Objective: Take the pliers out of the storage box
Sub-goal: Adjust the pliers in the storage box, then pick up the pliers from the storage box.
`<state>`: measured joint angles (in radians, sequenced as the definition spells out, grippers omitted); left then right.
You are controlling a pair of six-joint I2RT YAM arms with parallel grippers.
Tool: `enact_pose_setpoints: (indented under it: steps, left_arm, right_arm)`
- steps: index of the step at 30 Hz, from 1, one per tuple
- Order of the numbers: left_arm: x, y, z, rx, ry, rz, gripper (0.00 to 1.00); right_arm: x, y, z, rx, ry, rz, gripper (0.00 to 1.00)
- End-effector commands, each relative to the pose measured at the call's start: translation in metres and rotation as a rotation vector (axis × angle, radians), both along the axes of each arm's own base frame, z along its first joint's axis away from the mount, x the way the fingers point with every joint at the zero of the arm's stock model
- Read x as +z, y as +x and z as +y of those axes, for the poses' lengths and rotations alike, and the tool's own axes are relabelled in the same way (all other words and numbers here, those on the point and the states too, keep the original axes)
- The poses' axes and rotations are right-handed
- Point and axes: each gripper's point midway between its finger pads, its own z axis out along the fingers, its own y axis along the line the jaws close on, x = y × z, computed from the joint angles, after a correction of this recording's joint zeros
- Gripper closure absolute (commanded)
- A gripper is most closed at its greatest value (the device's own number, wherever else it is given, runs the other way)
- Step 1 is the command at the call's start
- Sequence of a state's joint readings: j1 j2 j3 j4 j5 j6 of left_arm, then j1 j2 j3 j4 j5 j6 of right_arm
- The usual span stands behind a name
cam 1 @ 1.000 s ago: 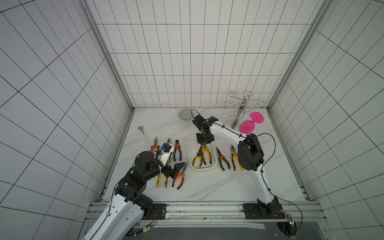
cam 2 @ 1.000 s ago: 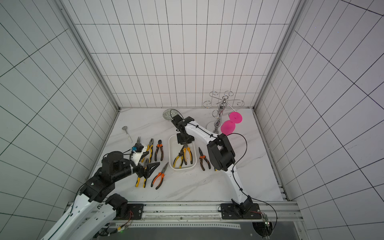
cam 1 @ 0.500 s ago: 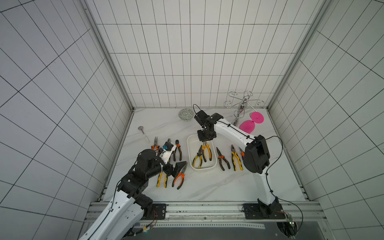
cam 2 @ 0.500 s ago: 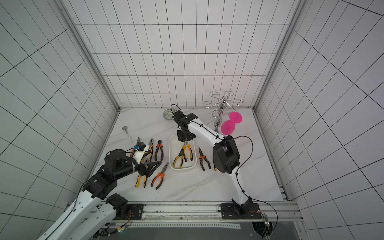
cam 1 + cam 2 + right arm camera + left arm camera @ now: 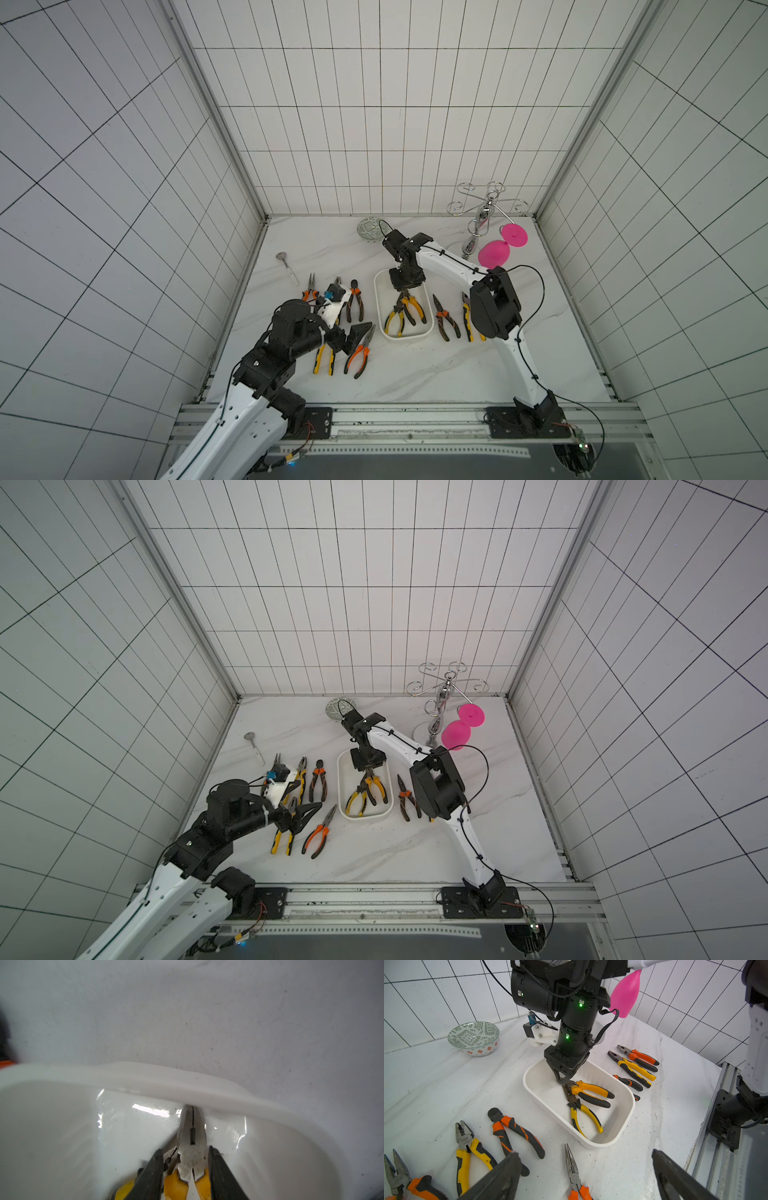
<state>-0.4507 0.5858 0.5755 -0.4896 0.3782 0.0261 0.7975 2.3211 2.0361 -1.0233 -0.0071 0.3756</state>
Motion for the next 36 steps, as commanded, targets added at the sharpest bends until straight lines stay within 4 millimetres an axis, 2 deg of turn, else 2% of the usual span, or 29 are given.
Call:
enact_pose_setpoints:
  steps: [1, 7, 10, 15, 22, 28, 30, 32, 34, 36]
  left_arm:
    - [0.008, 0.003, -0.002, -0.002, -0.009, -0.023, 0.01]
    - [0.006, 0.003, -0.003, -0.008, -0.01, -0.019, 0.01]
    - [0.006, 0.003, -0.003, -0.006, -0.011, -0.018, 0.01]
    - [0.008, 0.004, -0.004, -0.007, -0.014, -0.023, 0.01]
    - [0.009, 0.005, -0.005, -0.009, -0.018, -0.02, 0.01]
    - [0.009, 0.004, -0.004, -0.004, -0.02, -0.025, 0.01]
    - [0.009, 0.004, -0.003, -0.003, -0.019, -0.023, 0.01]
    - [0.009, 0.003, -0.002, 0.0, -0.018, -0.024, 0.01]
    - [0.008, 0.003, -0.002, 0.002, -0.018, -0.027, 0.01]
    - [0.009, 0.003, -0.002, 0.004, -0.019, -0.029, 0.01]
  right_arm:
    - [0.003, 0.005, -0.004, -0.013, 0.005, -0.009, 0.6]
    - [-0.007, 0.001, -0.013, -0.029, -0.011, 0.006, 0.55]
    - [-0.007, 0.002, -0.018, -0.04, -0.025, -0.001, 0.46]
    - [-0.014, -0.001, -0.027, -0.078, -0.058, 0.009, 0.46]
    - [-0.035, -0.011, -0.04, -0.124, -0.127, 0.043, 0.65]
    - [-0.051, -0.018, -0.038, -0.129, -0.126, 0.089, 0.72]
    - [-0.052, -0.018, -0.039, -0.129, -0.129, 0.094, 0.83]
    - [-0.048, -0.017, -0.037, -0.125, -0.121, 0.089, 0.89]
    - [-0.038, -0.014, -0.034, -0.116, -0.1, 0.071, 1.0]
    - [-0.021, -0.009, -0.028, -0.103, -0.066, 0.044, 1.0]
